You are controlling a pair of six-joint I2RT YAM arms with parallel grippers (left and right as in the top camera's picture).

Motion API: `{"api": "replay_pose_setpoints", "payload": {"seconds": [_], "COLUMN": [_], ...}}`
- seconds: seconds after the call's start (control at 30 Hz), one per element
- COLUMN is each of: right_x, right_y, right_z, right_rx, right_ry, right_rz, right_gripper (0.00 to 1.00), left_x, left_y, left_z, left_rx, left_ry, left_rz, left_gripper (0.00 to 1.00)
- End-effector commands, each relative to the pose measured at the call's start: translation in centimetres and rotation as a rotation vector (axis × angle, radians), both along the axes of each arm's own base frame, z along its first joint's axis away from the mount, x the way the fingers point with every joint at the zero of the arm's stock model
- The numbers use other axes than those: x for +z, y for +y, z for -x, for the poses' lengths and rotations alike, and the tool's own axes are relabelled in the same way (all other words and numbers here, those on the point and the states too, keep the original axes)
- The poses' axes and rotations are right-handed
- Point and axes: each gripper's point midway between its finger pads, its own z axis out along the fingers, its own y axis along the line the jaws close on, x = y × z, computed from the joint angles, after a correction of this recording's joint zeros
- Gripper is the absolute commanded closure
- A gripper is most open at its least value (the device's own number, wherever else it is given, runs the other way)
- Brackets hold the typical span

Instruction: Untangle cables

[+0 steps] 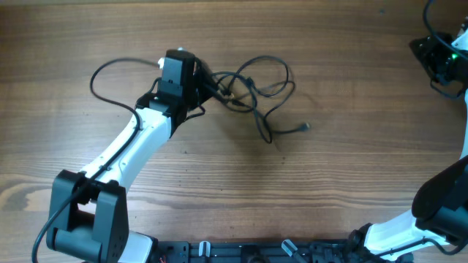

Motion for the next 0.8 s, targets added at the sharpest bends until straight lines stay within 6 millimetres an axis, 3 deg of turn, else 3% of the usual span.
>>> {"api": "replay_pose_setpoints", "payload": {"seconds": [0.0,0.1,0.13,0.17,0.33,0.47,0.57,0.67,0.77], "right_x": [2.8,3.6,4.3,5.5,7.9,9.4,10.2,9.9,8.6], "right_y": [3.2,6.3,7.9,10.6,18.1,22.6,27.2,31.4,34.0], "right_z": [-0.2,-0.2,-0.1,0.1,1.3,2.5,4.1,5.5,6.2], "right_rx": [0.156,0.291,0.365,0.503,0.758,0.863,0.987,1.085,1.111], "right_ry": [-0.088,-0.137,-0.174,-0.250,-0.356,-0.383,-0.412,-0.401,-0.351], "right_rz": [-0.019,-0.069,-0.093,-0.125,-0.166,-0.163,-0.154,-0.161,-0.094], "right_gripper": [0.47,0.47,0.48,0.48,0.48,0.47,0.46,0.45,0.45], "left_x": [7.0,11.9,12.7,13.8,16.2,16.2,15.0,13.5,11.3], "left_y": [-5.2,-7.0,-7.0,-6.9,-5.8,-4.3,-3.2,-2.9,-2.2], "left_z": [0.8,1.6,1.7,1.8,1.6,1.1,0.8,1.1,1.3], "left_rx": [-0.373,-0.482,-0.479,-0.467,-0.422,-0.381,-0.352,-0.332,-0.284], "left_ry": [-0.286,-0.442,-0.458,-0.476,-0.511,-0.497,-0.445,-0.374,-0.280], "left_rz": [0.117,0.223,0.241,0.262,0.301,0.301,0.291,0.280,0.250], "left_gripper": [0.96,0.96,0.96,0.96,0.96,0.96,0.96,0.96,0.96]}}
